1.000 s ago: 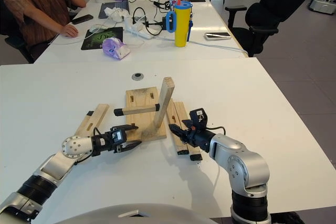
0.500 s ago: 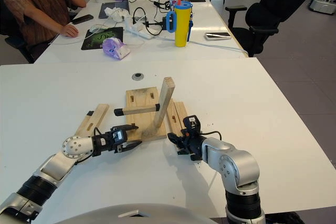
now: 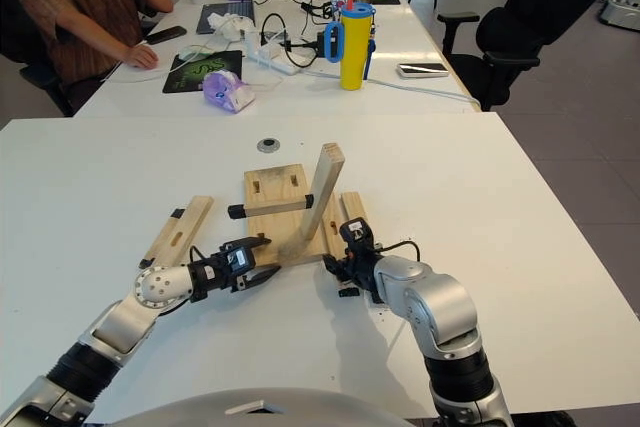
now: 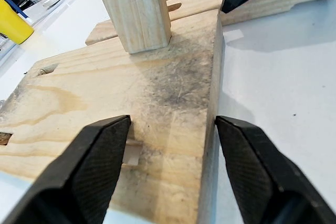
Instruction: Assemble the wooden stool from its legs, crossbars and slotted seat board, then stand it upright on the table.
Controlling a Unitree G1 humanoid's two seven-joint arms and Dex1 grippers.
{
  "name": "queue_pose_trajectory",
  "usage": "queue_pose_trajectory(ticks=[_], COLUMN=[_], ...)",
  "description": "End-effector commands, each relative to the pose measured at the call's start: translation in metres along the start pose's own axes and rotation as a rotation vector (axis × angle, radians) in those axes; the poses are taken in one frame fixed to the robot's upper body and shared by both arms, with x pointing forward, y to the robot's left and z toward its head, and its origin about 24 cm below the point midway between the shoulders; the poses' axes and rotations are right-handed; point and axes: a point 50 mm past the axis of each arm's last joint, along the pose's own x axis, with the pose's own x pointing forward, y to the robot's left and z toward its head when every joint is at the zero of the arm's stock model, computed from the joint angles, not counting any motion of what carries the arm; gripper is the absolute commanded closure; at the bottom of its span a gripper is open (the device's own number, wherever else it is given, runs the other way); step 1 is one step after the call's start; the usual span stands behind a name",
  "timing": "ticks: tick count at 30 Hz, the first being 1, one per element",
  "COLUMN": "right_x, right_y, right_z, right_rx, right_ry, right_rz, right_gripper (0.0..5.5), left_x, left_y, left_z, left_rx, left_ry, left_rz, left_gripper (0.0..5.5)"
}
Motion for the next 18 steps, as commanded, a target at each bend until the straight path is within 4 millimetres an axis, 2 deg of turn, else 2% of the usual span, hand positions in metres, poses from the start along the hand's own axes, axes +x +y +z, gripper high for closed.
queue_pose_trajectory(ticks=[1, 5, 10, 12, 14, 18], right_x=[0.007, 0.008, 0.011, 0.008, 0.002, -0.013], right_y=[-0.006, -0.010, -0.012, -0.017, -0.022, -0.033], right_z=[-0.012, -0.013, -0.010, 0.001, 0.020, 0.056], right_rx=[-0.050, -0.096, -0.100, -0.046, 0.041, 0.156], right_ry=[0.079, 0.076, 0.026, -0.075, -0.236, -0.513], right_rz=[-0.073, -0.121, -0.140, -0.166, -0.185, -0.216], right_gripper=[2.42, 3.02, 3.37, 3.40, 3.41, 3.42], left_x=[-0.004, -0.002, 0.001, 0.002, 0.002, -0.006], left_y=[-0.054, -0.046, -0.032, -0.026, -0.018, -0.006], left_z=[-0.055, -0.052, -0.044, -0.034, -0.022, -0.010], left_rx=[-0.146, -0.107, -0.040, 0.025, -0.017, 0.027], left_ry=[0.340, 0.331, 0.281, 0.202, 0.090, -0.034], left_rz=[-0.150, -0.131, -0.084, -0.045, 0.009, 0.097], left_gripper=[2.52, 2.52, 2.52, 2.52, 2.52, 2.52])
